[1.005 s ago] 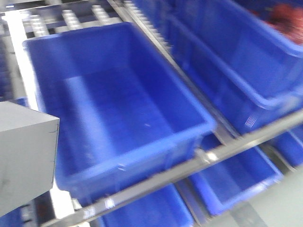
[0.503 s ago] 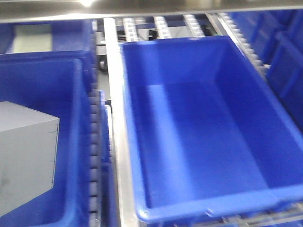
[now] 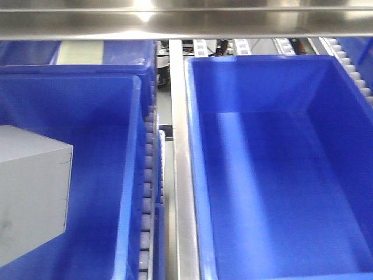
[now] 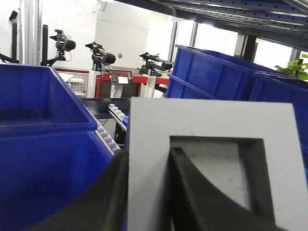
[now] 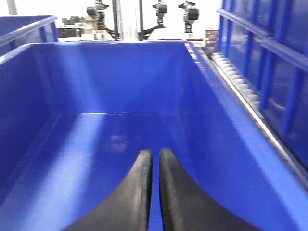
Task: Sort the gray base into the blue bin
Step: 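Turn the base toward the rack of empty blue bins, then move the left gripper with the block over the farther blue bin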
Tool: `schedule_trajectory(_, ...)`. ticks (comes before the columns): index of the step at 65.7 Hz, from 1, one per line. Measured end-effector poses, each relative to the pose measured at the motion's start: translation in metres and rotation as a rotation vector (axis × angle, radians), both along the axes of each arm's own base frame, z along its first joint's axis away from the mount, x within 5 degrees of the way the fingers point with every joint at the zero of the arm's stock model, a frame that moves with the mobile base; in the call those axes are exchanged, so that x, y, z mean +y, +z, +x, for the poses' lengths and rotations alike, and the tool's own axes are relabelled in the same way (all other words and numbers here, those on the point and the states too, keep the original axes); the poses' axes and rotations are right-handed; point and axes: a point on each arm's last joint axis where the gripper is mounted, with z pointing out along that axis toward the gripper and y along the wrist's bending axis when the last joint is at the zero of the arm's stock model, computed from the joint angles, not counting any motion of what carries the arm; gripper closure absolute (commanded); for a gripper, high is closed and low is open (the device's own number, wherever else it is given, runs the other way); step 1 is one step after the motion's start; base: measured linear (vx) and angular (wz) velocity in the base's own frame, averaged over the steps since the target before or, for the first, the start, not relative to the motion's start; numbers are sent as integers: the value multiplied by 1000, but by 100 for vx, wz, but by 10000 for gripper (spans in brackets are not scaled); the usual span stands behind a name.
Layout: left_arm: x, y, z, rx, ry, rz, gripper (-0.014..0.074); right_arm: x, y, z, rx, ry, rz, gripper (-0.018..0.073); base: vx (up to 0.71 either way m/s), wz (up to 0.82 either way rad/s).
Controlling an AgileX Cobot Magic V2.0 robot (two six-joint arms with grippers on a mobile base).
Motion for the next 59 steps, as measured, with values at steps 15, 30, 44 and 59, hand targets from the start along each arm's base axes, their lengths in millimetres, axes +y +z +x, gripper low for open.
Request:
schedule_trajectory(15,0,0,0,0,0,0,591,0,0,0,0,0,0,564,4,14)
schedule_trajectory(30,0,0,0,0,0,0,591,0,0,0,0,0,0,564,1,5)
schedule_trajectory(44,0,0,0,0,0,0,591,0,0,0,0,0,0,564,0,0)
schedule_trajectory(59,0,0,0,0,0,0,591,0,0,0,0,0,0,564,0,0)
